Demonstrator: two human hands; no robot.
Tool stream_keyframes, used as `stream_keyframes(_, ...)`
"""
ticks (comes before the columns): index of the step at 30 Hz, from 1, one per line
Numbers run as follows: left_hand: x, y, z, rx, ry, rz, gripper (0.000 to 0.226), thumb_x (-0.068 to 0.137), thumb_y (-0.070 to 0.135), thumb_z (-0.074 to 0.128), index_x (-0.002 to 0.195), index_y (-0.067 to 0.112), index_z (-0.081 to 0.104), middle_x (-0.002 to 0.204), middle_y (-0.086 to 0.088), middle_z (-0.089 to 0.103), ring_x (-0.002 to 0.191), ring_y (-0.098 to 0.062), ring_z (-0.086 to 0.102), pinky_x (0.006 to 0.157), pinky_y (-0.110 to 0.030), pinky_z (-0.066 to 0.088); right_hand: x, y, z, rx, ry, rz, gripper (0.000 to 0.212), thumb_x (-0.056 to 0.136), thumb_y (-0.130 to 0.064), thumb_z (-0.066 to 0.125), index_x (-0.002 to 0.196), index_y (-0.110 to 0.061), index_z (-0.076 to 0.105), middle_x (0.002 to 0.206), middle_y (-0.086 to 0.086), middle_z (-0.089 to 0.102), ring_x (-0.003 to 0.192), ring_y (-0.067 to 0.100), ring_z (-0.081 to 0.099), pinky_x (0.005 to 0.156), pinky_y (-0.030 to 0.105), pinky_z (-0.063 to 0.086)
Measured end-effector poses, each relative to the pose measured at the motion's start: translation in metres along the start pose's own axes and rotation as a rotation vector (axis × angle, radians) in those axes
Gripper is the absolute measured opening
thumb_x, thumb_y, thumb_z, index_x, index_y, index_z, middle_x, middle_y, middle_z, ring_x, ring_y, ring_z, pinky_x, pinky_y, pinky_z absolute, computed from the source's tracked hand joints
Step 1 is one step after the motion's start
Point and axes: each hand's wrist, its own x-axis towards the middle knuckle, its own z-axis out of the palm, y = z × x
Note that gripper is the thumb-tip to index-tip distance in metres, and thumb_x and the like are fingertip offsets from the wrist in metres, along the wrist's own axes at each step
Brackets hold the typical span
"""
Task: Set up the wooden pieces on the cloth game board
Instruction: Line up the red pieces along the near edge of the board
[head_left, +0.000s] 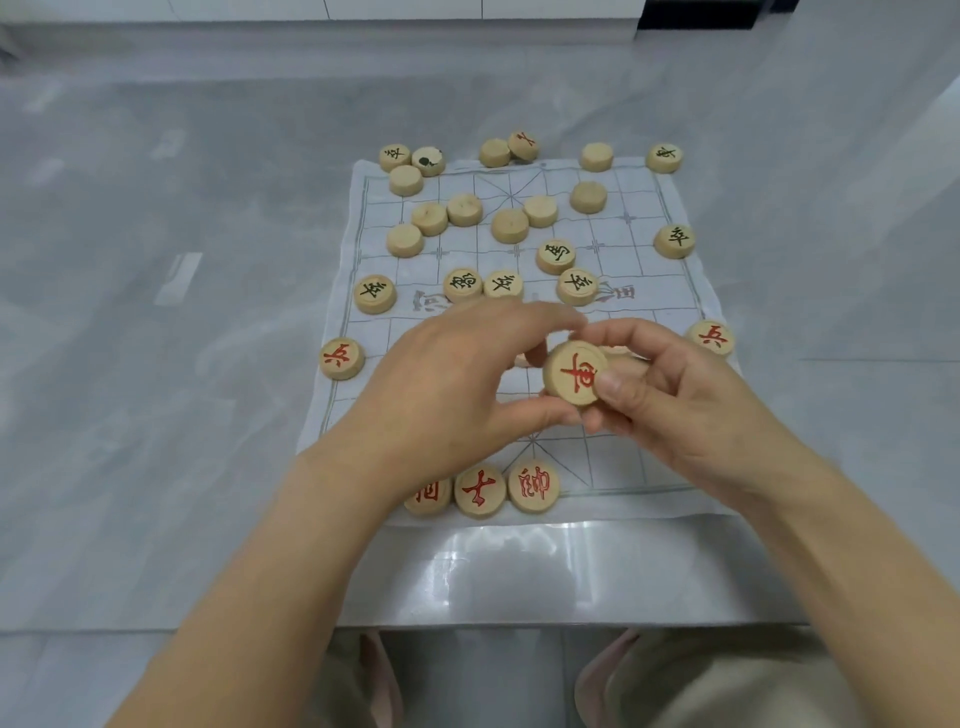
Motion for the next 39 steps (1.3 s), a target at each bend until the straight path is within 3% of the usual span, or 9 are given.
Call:
stream_keyframes(7,-0.001,0.008,0.009,0.018,-0.052,-0.026,0.044,0.077,0.044,0.059,0.120,0.041,0.051,0.088,0.017,0.060,0.080,-0.001,0.047,0.068,-0.027,0.048,-0.001,-0.004,-0.004,-0.104,0.126,-0.050,0.022,0.081,-0.025,0.065,0.102,-0.020,0.060,0.068,0.000,0.064,0.059,0.006,0.055,0.064,0.017,0.048)
stream_keyframes(11,0.006,0.029,0.023,0.066,0.027,-0.090,0.036,0.078,0.050,0.062,0.108,0.033,0.054,0.074,0.015,0.056,0.072,-0.004,0.051,0.062,-0.032,0.049,-0.012,-0.007,-0.011,-0.135,0.149,-0.067,0.049,0.052,-0.041,0.083,0.094,-0.025,0.064,0.080,-0.002,0.071,0.074,0.013,0.065,0.071,0.026,0.056)
stream_keyframes(14,0.008,0.048,0.039,0.043,-0.027,-0.071,0.048,0.076,0.052,0.062,0.117,0.031,0.049,0.079,0.014,0.055,0.076,-0.007,0.050,0.066,-0.033,0.048,-0.029,-0.008,-0.024,-0.282,0.254,-0.061,0.043,0.047,-0.040,0.086,0.085,-0.033,0.067,0.081,-0.001,0.070,0.075,0.016,0.063,0.077,0.035,0.055)
stream_keyframes(17,0.008,0.058,0.051,0.048,-0.078,-0.035,0.057,0.078,0.050,0.063,0.128,0.034,0.040,0.094,0.016,0.056,0.082,-0.004,0.045,0.069,-0.028,0.043,-0.051,-0.017,-0.053,-0.274,0.456,-0.094,0.029,0.061,-0.032,0.083,0.084,-0.024,0.067,0.072,-0.003,0.070,0.064,0.008,0.061,0.066,0.019,0.052)
stream_keyframes(21,0.009,0.069,0.069,0.026,-0.072,0.001,0.037,0.086,0.040,0.059,0.120,0.027,0.053,0.106,0.012,0.060,0.097,-0.009,0.052,0.078,-0.026,0.041,-0.085,-0.018,-0.091,-0.315,0.624,-0.078,0.030,0.063,-0.043,0.078,0.084,-0.025,0.066,0.073,-0.013,0.066,0.065,0.003,0.057,0.062,0.012,0.045)
stream_keyframes(24,0.016,0.082,0.096,-0.045,-0.106,0.000,0.036,0.087,0.032,0.058,0.121,0.021,0.055,0.115,0.005,0.061,0.108,-0.014,0.053,0.087,-0.028,0.041,-0.097,-0.006,-0.102,-0.487,0.579,0.015,0.037,0.057,-0.056,0.079,0.084,-0.032,0.068,0.074,-0.014,0.063,0.071,0.010,0.054,0.072,0.029,0.046)
stream_keyframes(27,0.022,0.088,0.127,-0.059,-0.131,-0.033,0.045,0.084,0.036,0.060,0.125,0.020,0.052,0.120,0.001,0.057,0.113,-0.018,0.049,0.091,-0.029,0.038,-0.101,0.002,-0.103,-0.575,0.560,0.042,0.017,0.071,-0.024,0.078,0.082,-0.032,0.068,0.073,-0.010,0.063,0.067,0.009,0.053,0.070,0.034,0.043)
stream_keyframes(36,0.030,0.088,0.138,-0.048,-0.133,-0.087,0.035,0.075,0.038,0.068,0.103,0.018,0.064,0.100,-0.002,0.059,0.098,-0.020,0.050,0.086,-0.033,0.042,-0.100,0.001,-0.105,-0.774,0.506,0.104,0.023,0.071,-0.018,0.072,0.088,-0.033,0.065,0.069,-0.021,0.061,0.062,-0.006,0.052,0.058,0.005,0.037)
stream_keyframes(39,0.036,0.071,0.104,-0.125,-0.059,-0.229,0.031,0.076,0.034,0.070,0.103,0.021,0.065,0.099,0.004,0.058,0.088,-0.011,0.051,0.077,-0.018,0.042,-0.098,0.000,-0.102,-0.877,0.434,0.146,0.028,0.069,-0.023,0.071,0.094,-0.034,0.064,0.080,-0.018,0.059,0.072,-0.010,0.052,0.063,0.000,0.035)
